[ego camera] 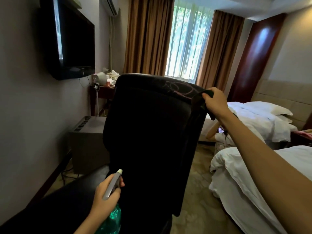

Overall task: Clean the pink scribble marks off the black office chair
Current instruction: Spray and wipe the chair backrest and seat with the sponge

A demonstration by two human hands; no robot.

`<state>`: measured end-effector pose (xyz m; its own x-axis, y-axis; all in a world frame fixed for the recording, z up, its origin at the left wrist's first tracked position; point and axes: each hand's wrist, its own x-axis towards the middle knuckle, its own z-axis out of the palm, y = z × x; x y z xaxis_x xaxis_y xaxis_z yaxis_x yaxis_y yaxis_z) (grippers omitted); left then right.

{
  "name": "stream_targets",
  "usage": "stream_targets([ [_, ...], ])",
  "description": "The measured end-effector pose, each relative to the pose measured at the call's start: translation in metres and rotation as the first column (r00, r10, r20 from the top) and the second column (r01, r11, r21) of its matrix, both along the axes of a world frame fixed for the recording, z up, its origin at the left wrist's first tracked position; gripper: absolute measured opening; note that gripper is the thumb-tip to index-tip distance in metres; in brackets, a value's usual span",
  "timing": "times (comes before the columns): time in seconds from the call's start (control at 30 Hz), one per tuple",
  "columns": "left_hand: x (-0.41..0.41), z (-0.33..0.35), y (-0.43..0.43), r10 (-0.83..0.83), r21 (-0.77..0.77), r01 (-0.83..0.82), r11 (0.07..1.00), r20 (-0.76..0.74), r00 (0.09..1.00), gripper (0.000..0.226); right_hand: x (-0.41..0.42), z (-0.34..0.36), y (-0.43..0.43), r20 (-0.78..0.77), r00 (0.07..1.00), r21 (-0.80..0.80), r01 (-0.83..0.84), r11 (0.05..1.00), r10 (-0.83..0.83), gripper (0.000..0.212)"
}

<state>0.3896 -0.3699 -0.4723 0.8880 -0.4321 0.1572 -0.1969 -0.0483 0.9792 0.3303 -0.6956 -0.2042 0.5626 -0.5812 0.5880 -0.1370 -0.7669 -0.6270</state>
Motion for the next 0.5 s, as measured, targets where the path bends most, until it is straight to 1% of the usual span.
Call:
stream_targets([
  [0.1,-0.015,0.027,-0.011,-0.013,-0.008,0.014,1.000,0.078,0.997,0.032,-0.016,0.002,0.012,0.035,0.999,0.033,-0.037,0.999,0.036,0.019],
  [0.23,-0.037,0.057,-0.024,0.059,-0.021,-0.056,0.998,0.218,0.974,0.028,-0.045,0.001,0.025,0.028,0.999,0.007,-0.018,1.000,0.018,0.019],
  [0.4,-0.066,0.089,-0.040,0.047,-0.027,-0.041,0.999,0.286,0.957,0.026,-0.088,-0.001,0.047,0.060,0.998,-0.007,-0.011,1.000,0.012,0.021],
  [0.5,-0.079,0.099,-0.047,0.020,-0.029,-0.011,1.000,0.296,0.955,0.025,-0.114,-0.007,0.057,0.088,0.996,-0.027,0.022,0.999,-0.019,0.020],
])
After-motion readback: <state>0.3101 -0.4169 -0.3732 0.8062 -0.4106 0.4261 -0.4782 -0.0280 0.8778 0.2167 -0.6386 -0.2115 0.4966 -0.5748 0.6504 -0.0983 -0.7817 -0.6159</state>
